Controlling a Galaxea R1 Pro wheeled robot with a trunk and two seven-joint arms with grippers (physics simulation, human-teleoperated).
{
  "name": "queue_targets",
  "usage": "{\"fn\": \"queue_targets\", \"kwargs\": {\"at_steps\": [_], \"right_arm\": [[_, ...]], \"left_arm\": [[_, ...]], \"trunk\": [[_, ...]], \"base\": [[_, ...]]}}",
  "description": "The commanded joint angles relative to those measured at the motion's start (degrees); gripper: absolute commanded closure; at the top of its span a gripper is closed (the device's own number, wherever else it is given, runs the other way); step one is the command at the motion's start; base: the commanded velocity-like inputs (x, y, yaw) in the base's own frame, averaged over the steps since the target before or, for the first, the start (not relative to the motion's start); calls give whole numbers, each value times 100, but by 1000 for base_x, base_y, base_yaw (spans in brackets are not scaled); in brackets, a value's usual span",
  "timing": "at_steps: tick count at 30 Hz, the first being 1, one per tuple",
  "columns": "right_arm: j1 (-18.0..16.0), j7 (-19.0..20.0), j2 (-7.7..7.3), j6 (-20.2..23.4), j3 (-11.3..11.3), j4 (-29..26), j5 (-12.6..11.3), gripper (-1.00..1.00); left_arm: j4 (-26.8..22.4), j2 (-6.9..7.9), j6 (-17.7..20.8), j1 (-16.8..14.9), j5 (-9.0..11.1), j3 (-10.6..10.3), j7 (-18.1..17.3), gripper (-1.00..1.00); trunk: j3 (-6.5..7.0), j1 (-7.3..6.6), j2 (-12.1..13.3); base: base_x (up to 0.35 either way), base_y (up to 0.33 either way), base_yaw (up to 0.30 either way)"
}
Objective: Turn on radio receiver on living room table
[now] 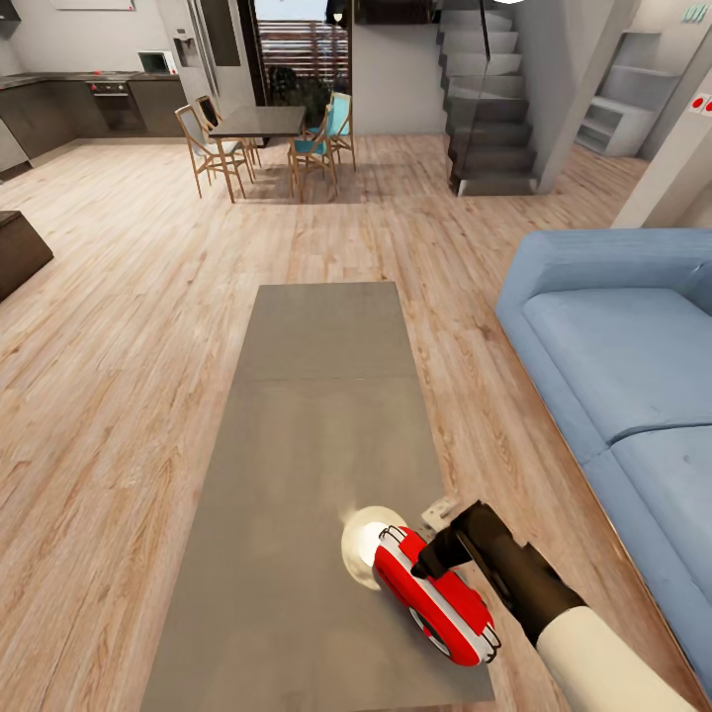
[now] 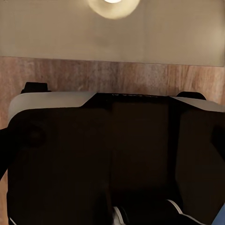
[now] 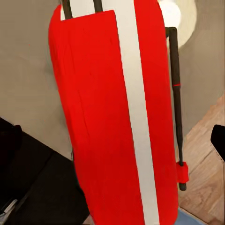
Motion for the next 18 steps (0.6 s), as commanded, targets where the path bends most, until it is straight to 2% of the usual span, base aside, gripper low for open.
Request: {"fn": "queue_targets", "kwargs": {"at_steps": [1, 2, 4, 13, 18], "right_arm": [[0, -7, 9, -3, 127, 3, 7, -100], [0, -18, 17, -6, 252, 7, 7, -100], [0, -26, 23, -10, 338, 68, -4, -100], [0, -27, 23, -370, 342, 628, -34, -100], [0, -26, 18, -385, 342, 671, -39, -100]], "left_arm": [[0, 0, 0, 0, 0, 0, 0, -100], [2, 0, 0, -1, 0, 0, 0, -100], [4, 0, 0, -1, 0, 0, 0, -100], [5, 0, 0, -1, 0, 0, 4, -100], [5, -4, 0, -1, 0, 0, 8, -100]], "trunk": [[0, 0, 0], [0, 0, 0], [0, 0, 0], [0, 0, 0], [0, 0, 0]], "base": [[0, 0, 0], [0, 0, 0], [0, 0, 0], [0, 0, 0], [0, 0, 0]]}}
